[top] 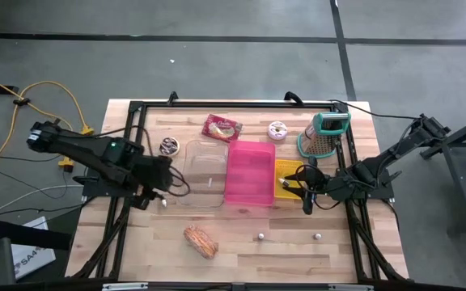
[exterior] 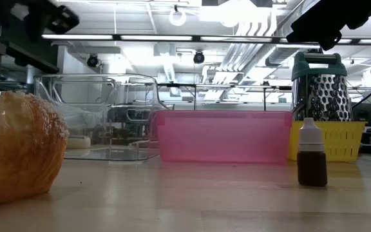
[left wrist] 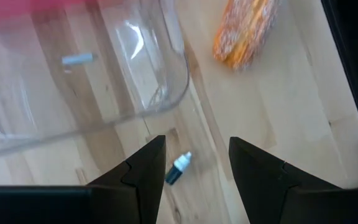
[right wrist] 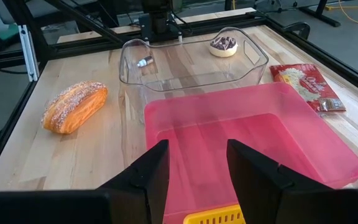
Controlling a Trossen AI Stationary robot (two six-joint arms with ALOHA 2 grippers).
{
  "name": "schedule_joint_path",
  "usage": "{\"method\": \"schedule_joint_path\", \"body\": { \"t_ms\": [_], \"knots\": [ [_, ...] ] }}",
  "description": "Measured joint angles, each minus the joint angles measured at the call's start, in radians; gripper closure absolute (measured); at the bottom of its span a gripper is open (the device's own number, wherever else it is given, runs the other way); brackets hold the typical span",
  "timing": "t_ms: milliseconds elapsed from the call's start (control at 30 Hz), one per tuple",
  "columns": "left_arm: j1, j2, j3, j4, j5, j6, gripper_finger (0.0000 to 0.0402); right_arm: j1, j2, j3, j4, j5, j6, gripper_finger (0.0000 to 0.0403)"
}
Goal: Pick & Place Food Item
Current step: Put the black food coloring bottle into the yellow bin
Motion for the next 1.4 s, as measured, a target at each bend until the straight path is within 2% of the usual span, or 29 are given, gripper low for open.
{"method": "schedule_joint_path", "body": {
  "t_ms": [367, 600, 733, 1133, 1267, 1400],
  "knots": [
    [0.0, -0.284, -0.174, -0.019, 0.004, -0.01, 0.023, 0.0, 0.0, 0.0, 0.0, 0.0, 0.0, 0.0254],
    [-0.004, -0.334, -0.2, -0.021, 0.05, 0.024, 0.023, 0.0, 0.0, 0.0, 0.0, 0.0, 0.0, 0.0254],
    [-0.03, -0.306, -0.2, -0.021, 0.08, 0.042, 0.023, 0.0, 0.0, 0.0, 0.0, 0.0, 0.0, 0.0254],
    [-0.124, -0.118, -0.2, -0.02, 0.05, 0.024, 0.023, 0.0, 0.0, 0.0, 0.0, 0.0, 0.0, 0.0254],
    [-0.162, -0.048, -0.2, -0.014, 0.018, 0.018, 0.023, 0.0, 0.0, 0.0, 0.0, 0.0, 0.0, 0.0254],
    [-0.21, 0.013, -0.2, 0.03, -0.025, 0.081, 0.023, 0.0, 0.0, 0.0, 0.0, 0.0, 0.0, 0.0254]
  ]
}}
